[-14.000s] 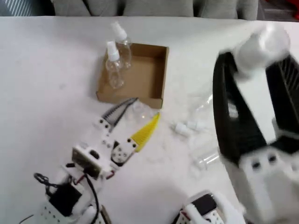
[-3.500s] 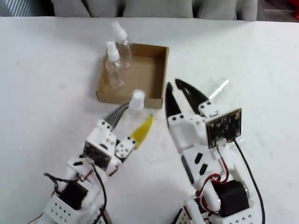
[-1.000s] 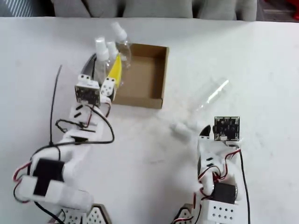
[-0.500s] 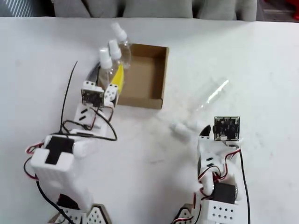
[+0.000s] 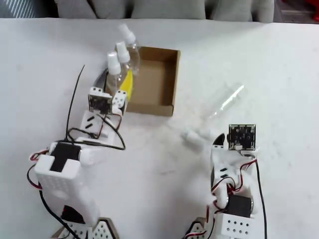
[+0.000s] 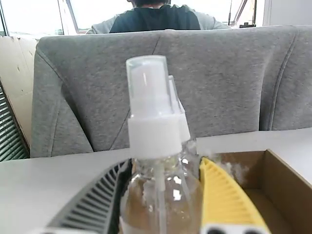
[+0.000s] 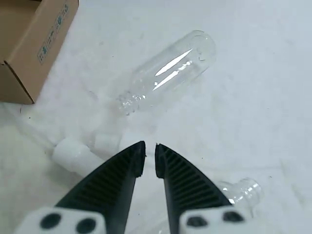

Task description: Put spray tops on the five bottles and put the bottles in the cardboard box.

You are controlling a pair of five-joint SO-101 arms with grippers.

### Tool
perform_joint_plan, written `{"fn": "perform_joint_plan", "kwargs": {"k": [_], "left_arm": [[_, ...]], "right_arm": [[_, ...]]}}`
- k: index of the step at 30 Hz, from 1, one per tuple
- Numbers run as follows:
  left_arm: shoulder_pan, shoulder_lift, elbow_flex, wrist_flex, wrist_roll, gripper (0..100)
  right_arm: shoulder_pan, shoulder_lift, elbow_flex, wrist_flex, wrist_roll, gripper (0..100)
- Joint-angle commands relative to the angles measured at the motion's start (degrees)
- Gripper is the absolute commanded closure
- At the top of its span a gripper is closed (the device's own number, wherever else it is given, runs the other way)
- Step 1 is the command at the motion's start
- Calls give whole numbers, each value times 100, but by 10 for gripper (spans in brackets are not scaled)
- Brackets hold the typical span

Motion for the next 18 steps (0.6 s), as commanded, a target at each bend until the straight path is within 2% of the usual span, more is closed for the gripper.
{"fn": "perform_joint_plan", "kwargs": {"k": [1,15,18], "left_arm": [[-48,-40,9,-132,70,980],[-66,-40,167,35,70,979],[-66,-40,176,35,70,932]], "right_arm": [[31,13,53,4,62,981],[40,13,53,4,62,981],[40,13,53,4,62,981]]}}
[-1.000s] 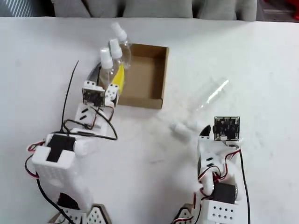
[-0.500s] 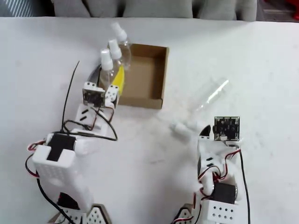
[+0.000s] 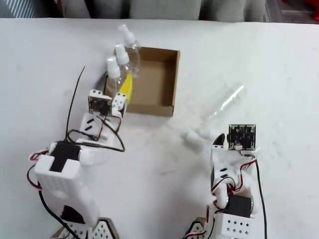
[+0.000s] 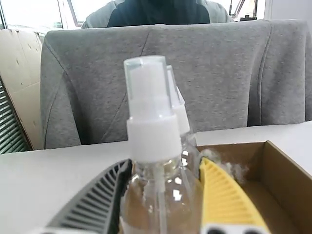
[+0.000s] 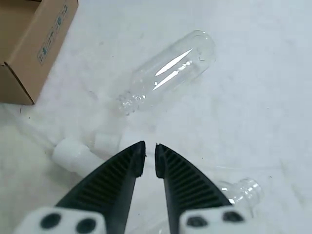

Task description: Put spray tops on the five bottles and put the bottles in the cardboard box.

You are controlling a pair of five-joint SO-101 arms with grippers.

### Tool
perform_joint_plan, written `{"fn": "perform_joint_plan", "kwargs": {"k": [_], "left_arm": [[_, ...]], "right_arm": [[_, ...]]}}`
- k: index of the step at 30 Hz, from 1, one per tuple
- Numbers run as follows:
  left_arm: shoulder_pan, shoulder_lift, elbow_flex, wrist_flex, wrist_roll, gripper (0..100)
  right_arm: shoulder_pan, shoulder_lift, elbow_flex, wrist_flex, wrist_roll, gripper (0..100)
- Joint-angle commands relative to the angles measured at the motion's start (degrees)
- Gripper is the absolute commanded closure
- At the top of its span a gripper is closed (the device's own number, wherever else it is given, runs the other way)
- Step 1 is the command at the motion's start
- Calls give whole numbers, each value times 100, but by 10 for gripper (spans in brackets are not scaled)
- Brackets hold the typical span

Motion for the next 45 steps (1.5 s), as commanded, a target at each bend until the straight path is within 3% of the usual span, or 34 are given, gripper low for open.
{"fn": "perform_joint_plan", "kwargs": {"k": [1,4,7,24,37,45], "left_arm": [[-66,-40,18,44,79,893],[-75,-48,185,44,79,766],[-145,-57,202,44,105,706],[-251,-163,396,-141,88,721],[-224,-1015,1160,-255,88,721],[-198,-2211,2110,-176,114,725]], "right_arm": [[40,13,53,4,62,981],[40,13,53,4,62,981],[40,13,53,4,62,981],[40,13,53,4,62,981],[40,13,53,-13,62,981],[40,13,53,-13,62,981]]}}
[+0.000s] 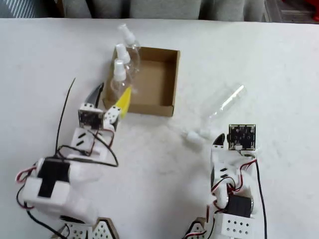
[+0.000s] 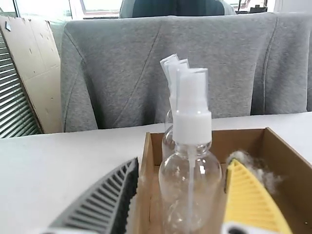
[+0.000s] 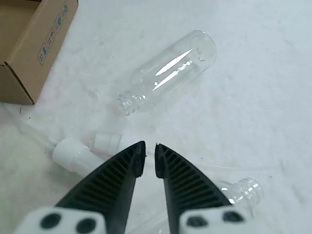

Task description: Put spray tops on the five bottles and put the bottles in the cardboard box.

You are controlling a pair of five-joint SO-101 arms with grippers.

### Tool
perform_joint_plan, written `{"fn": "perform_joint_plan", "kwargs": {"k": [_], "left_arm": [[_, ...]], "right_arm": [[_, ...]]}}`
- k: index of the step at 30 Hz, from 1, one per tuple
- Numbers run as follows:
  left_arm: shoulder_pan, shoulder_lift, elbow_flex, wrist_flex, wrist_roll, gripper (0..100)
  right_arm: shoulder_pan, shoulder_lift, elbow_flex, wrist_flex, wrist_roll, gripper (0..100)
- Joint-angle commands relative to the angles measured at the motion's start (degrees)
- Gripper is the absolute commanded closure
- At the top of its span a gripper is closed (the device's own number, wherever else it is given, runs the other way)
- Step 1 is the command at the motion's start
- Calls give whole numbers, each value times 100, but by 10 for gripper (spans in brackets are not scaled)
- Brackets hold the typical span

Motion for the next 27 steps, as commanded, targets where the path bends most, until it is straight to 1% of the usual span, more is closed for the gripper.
{"fn": "perform_joint_plan", "kwargs": {"k": [1,8,12,14,18,22,27], "left_arm": [[-4,-971,448,70,70,726],[-57,-2202,607,2031,70,726],[-57,-3002,607,3314,70,740],[-57,-3433,571,3947,79,801],[-57,-4365,571,4853,79,989],[-57,-5235,571,5662,79,910],[-57,-6413,563,6963,79,917]], "right_arm": [[40,13,53,-13,62,981],[40,13,53,-13,62,981],[40,13,53,-13,62,981],[40,13,53,-13,62,981],[40,13,53,-4,62,981],[40,13,53,4,62,981],[40,13,53,13,62,981]]}}
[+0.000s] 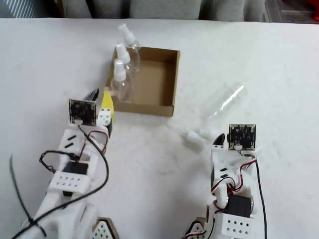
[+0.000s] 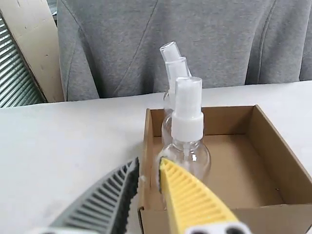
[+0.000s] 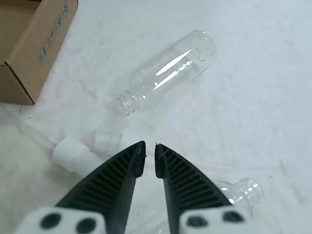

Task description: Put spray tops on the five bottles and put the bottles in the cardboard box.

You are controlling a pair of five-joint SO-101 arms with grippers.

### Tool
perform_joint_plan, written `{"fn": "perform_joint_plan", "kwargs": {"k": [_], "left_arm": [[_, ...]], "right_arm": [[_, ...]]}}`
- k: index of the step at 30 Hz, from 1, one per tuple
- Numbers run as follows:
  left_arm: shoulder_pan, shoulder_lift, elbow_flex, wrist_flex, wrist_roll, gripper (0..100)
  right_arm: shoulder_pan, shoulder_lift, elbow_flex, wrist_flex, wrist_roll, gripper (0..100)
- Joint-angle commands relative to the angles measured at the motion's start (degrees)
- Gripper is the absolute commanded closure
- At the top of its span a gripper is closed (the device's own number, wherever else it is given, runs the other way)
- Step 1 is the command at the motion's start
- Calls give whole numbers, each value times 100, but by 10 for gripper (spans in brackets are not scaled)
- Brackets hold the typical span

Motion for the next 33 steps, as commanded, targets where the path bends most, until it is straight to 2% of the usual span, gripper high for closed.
{"fn": "perform_joint_plan", "kwargs": {"k": [1,5,9,13,16,19,23,25,30,33], "left_arm": [[-48,-1262,-53,1240,79,927],[-48,-2352,-176,2963,79,977],[-48,-3292,-325,4888,79,976],[-57,-4031,-264,6013,53,975],[-57,-4479,-44,6391,62,975],[-57,-4848,448,6426,70,976],[-57,-5393,1143,6400,53,976],[-57,-5622,1257,6479,44,976],[-22,-5648,1248,7068,35,974],[-48,-5648,1248,7174,26,973]], "right_arm": [[40,13,53,13,62,981],[40,13,53,13,62,981],[40,13,53,13,62,981],[40,13,53,22,62,981],[84,4,53,-4,62,981],[259,-40,53,-224,158,981],[338,-22,18,-602,1345,981],[198,22,-220,-567,1468,981],[136,110,-1697,22,1987,981],[136,743,-2848,295,2242,981]]}}
